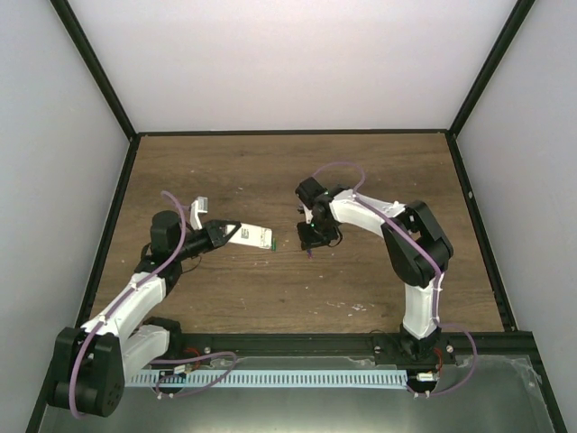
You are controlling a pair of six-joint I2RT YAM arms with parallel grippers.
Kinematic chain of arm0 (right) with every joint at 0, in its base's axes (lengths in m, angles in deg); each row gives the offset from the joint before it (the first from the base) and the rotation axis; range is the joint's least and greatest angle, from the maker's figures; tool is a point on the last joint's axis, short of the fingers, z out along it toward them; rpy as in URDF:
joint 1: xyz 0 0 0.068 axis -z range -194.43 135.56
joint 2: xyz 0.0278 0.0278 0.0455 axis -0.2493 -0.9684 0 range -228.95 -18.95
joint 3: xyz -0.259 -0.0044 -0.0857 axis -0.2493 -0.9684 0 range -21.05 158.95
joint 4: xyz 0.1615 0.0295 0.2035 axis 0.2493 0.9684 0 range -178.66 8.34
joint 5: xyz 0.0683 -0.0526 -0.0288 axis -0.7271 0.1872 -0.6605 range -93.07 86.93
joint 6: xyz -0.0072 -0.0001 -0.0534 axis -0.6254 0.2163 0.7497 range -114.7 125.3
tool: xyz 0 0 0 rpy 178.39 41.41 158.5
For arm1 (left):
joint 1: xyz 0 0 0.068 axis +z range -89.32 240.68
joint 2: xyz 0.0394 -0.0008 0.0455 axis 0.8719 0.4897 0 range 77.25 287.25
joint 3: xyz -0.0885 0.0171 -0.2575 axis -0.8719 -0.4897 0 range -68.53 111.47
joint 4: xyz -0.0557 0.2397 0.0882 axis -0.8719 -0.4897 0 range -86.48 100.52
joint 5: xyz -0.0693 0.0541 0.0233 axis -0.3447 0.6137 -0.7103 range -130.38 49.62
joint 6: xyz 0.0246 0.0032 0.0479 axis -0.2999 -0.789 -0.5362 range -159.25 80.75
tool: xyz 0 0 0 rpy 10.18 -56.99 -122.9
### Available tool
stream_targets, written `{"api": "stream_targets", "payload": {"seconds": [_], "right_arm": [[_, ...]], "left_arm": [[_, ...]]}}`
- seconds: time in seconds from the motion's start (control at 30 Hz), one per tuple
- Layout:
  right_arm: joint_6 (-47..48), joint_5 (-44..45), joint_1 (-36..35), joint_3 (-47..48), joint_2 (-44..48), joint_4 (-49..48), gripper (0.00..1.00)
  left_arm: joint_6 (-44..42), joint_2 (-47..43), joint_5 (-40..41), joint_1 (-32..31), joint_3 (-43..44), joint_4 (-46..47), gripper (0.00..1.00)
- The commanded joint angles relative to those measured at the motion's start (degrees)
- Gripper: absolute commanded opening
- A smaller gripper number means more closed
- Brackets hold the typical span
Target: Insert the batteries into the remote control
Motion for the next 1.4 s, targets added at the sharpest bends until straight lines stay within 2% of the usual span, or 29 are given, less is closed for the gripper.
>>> {"api": "stream_targets", "payload": {"seconds": [0.0, 0.3, 1.0, 1.2, 1.37], "right_arm": [[-1.0, 0.36, 0.29, -2.71, 0.73, -0.1, 0.21], [-0.12, -0.63, 0.3, -4.59, 0.55, -2.16, 0.2], [2.69, 0.39, 0.26, -0.1, -2.8, -1.52, 0.17], [3.26, 0.63, 0.24, -0.78, -2.66, -1.06, 0.13], [3.89, 1.23, 0.29, -1.83, -2.36, -1.3, 0.04]], "left_arm": [[-0.94, -1.0, -0.58, -0.18, 0.96, 0.55, 0.0], [-0.95, -0.66, -0.39, -0.19, 1.28, 1.07, 0.0], [-0.64, 1.14, 0.08, -0.19, 1.9, 2.47, 0.0], [-0.39, 1.74, -0.03, -0.26, 2.08, 2.96, 0.0], [1.0, 2.61, -0.45, -0.52, 1.76, 5.15, 0.0]]}}
